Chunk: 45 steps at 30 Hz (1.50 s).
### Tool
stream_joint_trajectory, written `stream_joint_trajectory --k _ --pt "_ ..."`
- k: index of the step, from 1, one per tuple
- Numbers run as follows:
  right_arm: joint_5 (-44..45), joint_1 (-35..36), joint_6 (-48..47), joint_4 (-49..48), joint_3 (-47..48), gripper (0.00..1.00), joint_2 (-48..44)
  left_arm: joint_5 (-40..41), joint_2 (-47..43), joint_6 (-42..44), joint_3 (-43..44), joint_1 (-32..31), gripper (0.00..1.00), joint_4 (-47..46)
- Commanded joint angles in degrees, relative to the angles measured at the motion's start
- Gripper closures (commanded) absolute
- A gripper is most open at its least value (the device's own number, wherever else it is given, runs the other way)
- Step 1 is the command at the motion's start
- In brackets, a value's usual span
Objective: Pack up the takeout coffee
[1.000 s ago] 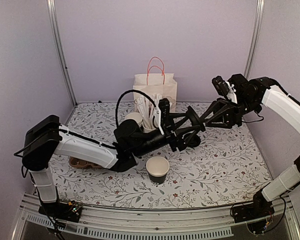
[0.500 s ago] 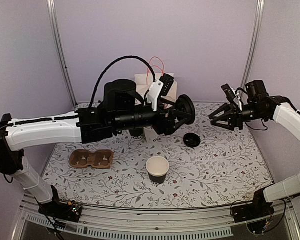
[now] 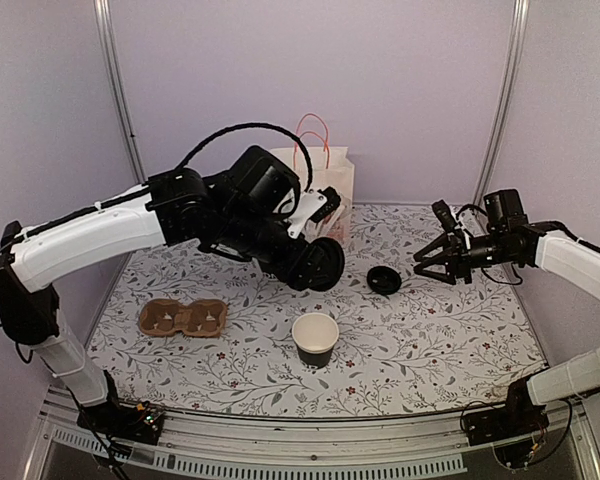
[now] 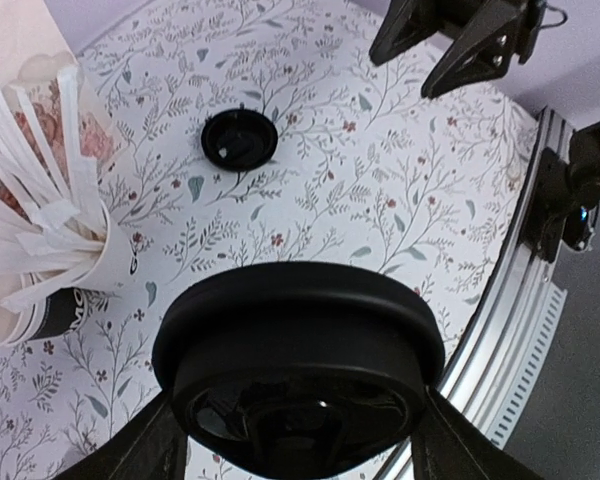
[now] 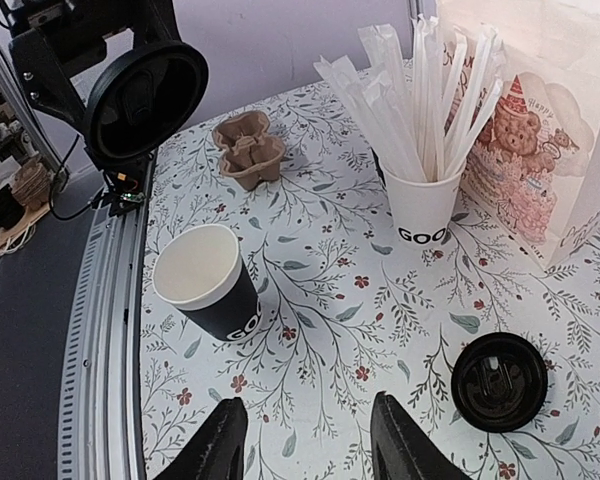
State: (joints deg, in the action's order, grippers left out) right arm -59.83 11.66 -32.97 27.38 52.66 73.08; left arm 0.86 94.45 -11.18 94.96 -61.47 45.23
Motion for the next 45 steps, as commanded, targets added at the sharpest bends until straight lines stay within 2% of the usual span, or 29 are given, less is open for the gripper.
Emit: stream_joint_trajectory --k 1,9,15,45 --pt "1.47 0.1 -1.87 -2.04 -1.5 0.55 -1.41 -0.42 5.92 1.6 5.69 0.4 0.28 14.77" --pt "1.47 0.06 -4.57 0.48 -0.84 0.55 1.36 -0.42 15.85 2.55 15.49 -0.12 0.29 25.39" --pt "1.85 0.05 -5.5 1.18 -0.72 0.55 1.89 -2.83 17.81 2.36 15.63 -0.29 0.29 25.97" --pt "1.83 0.09 -7.1 3.01 -0.11 0.55 2.77 -4.73 23.83 2.43 17.87 -2.29 0.28 25.78"
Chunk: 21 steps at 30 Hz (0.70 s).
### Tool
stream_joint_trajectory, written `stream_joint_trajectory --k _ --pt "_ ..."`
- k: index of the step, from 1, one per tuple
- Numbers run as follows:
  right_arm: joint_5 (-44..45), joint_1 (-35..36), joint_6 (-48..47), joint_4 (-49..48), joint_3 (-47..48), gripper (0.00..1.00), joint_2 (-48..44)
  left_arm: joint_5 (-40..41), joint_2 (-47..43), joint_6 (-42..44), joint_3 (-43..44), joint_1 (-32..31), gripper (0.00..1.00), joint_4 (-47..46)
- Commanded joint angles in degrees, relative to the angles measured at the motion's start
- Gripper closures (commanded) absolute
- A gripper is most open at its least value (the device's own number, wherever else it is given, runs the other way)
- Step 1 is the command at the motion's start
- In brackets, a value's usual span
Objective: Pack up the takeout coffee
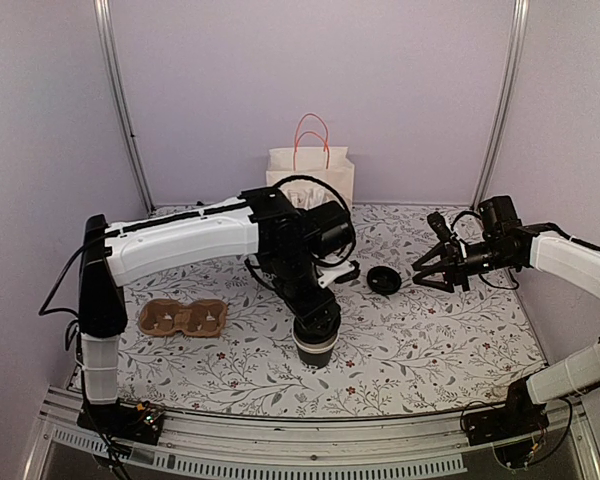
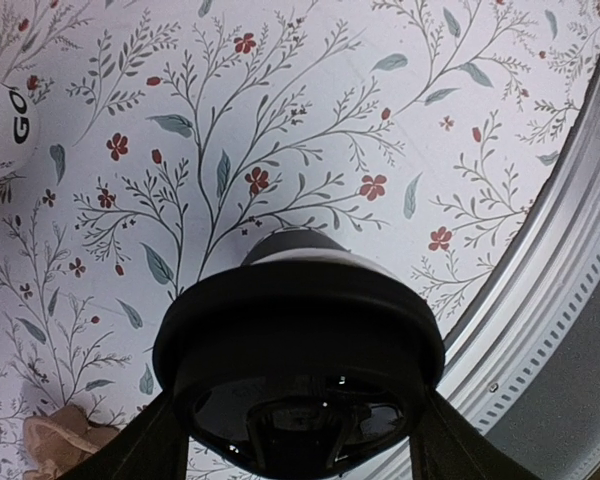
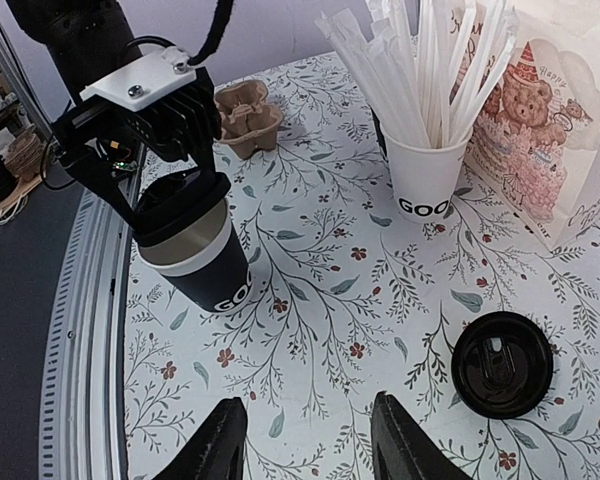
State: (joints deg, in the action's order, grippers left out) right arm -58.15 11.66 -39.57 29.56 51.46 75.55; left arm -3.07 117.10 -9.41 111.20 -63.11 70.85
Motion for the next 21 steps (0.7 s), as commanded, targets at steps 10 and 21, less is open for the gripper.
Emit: stream_joint_trajectory --k 10,21 --pt "0.23 0.1 -1.03 1.4 1.23 0.55 0.46 -0.84 2.04 0.58 2.6 -0.74 0.28 0.45" --pt "0.05 0.08 -1.82 2.49 1.84 0.55 1.79 1.18 -3.1 -0.7 -0.4 -0.8 0.28 2.98"
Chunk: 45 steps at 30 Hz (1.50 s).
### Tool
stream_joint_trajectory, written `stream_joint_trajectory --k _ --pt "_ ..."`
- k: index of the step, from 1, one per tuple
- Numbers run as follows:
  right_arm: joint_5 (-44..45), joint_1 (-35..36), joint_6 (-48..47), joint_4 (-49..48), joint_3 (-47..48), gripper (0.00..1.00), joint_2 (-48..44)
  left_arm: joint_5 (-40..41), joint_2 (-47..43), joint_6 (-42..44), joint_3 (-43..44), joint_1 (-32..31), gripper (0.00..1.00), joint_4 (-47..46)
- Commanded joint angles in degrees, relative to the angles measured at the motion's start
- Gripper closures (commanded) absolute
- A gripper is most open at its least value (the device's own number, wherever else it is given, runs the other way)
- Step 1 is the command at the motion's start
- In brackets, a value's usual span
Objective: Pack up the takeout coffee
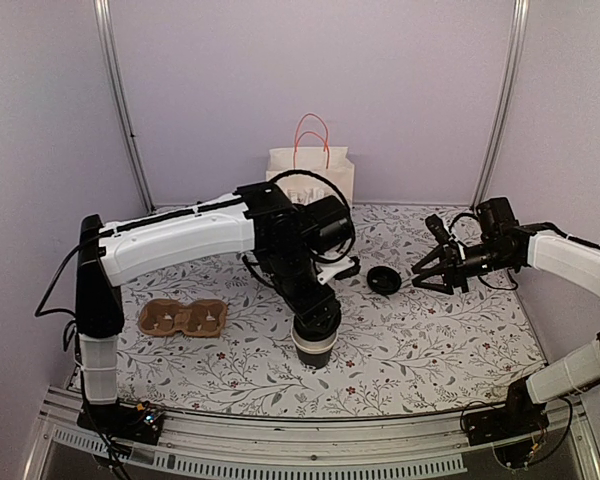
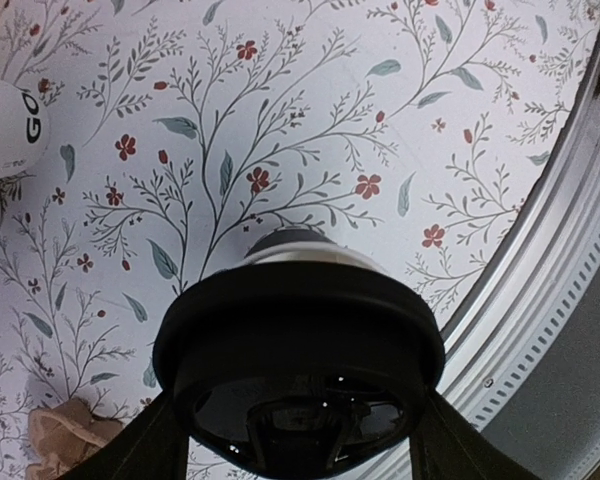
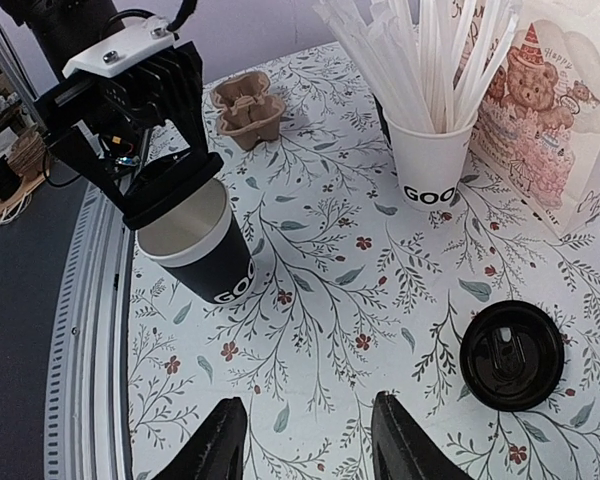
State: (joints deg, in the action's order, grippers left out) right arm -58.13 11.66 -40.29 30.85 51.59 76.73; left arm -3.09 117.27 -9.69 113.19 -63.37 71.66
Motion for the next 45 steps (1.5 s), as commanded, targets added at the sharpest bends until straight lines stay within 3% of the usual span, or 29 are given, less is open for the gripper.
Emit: stream_joint_trajectory --k 1,28,43,44,45 --pt "0.08 0.04 -1.17 1.29 1.75 0.55 0.68 1.65 -3.34 -0.41 -3.05 -0.53 0.28 2.43" --pt "0.12 0.1 -1.71 1.95 1.93 0.55 1.55 -1.46 2.95 0.5 0.05 -0.74 0.25 0.25" --pt "-0.14 0.1 -2.06 2.27 2.02 0.55 1.93 -2.71 1.73 0.11 0.72 -1.41 0.21 -0.07" --pt "-0.14 0.05 -2.07 2.28 2.02 0.55 1.89 -2.71 1.81 0.08 0.75 -1.48 0.21 -0.04" --pt "-0.19 0.11 -2.07 2.28 2.01 0.55 1.92 -2.72 1.83 -0.02 0.92 -1.58 0.13 -0.03"
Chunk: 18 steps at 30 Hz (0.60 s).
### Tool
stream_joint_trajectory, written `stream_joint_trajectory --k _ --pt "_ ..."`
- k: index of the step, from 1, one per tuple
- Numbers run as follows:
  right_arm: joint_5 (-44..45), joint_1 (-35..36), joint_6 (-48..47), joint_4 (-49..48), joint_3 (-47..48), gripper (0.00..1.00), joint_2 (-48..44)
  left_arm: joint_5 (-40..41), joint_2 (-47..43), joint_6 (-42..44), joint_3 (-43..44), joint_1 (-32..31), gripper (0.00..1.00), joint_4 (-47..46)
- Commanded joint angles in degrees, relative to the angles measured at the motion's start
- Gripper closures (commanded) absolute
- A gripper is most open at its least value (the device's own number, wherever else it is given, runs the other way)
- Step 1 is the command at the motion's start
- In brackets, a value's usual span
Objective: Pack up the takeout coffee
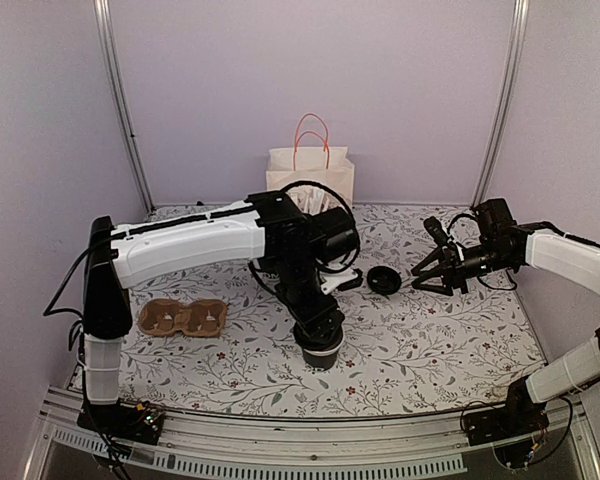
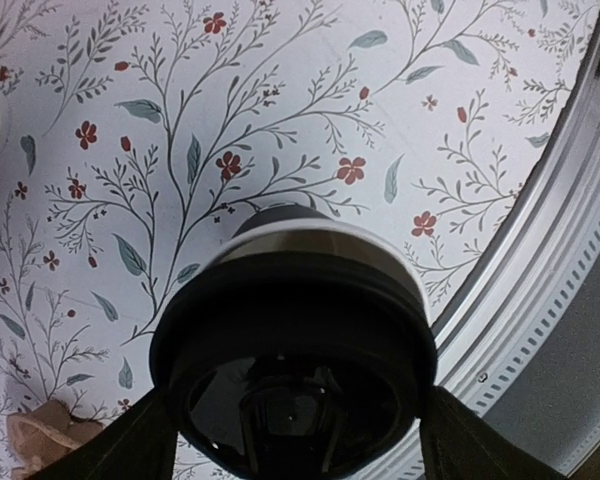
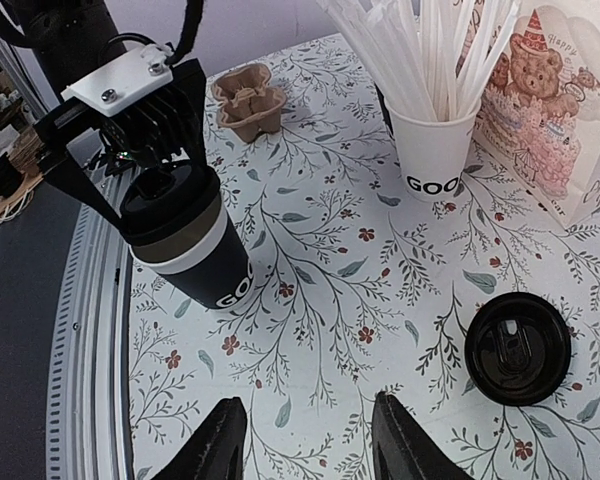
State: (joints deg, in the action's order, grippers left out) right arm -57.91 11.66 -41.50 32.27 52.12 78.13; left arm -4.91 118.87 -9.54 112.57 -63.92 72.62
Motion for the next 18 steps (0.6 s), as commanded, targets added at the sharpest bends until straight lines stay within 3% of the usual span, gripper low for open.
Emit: stream_joint_trajectory --k 1,12,18 --pt "-0.37 0.1 -0.87 0.86 1.49 0.55 0.46 -0.82 0.3 -0.14 1.62 -1.14 0.08 -0.99" --pt "-0.71 0.05 -0.82 0.87 1.5 0.55 0.1 1.48 -2.46 -1.14 3.23 -1.34 0.05 -0.19" --pt "-2.67 0.16 3.69 -1.78 2.03 0.55 -0.85 10.25 -10.7 -5.86 -2.51 -0.16 0.02 -3.47"
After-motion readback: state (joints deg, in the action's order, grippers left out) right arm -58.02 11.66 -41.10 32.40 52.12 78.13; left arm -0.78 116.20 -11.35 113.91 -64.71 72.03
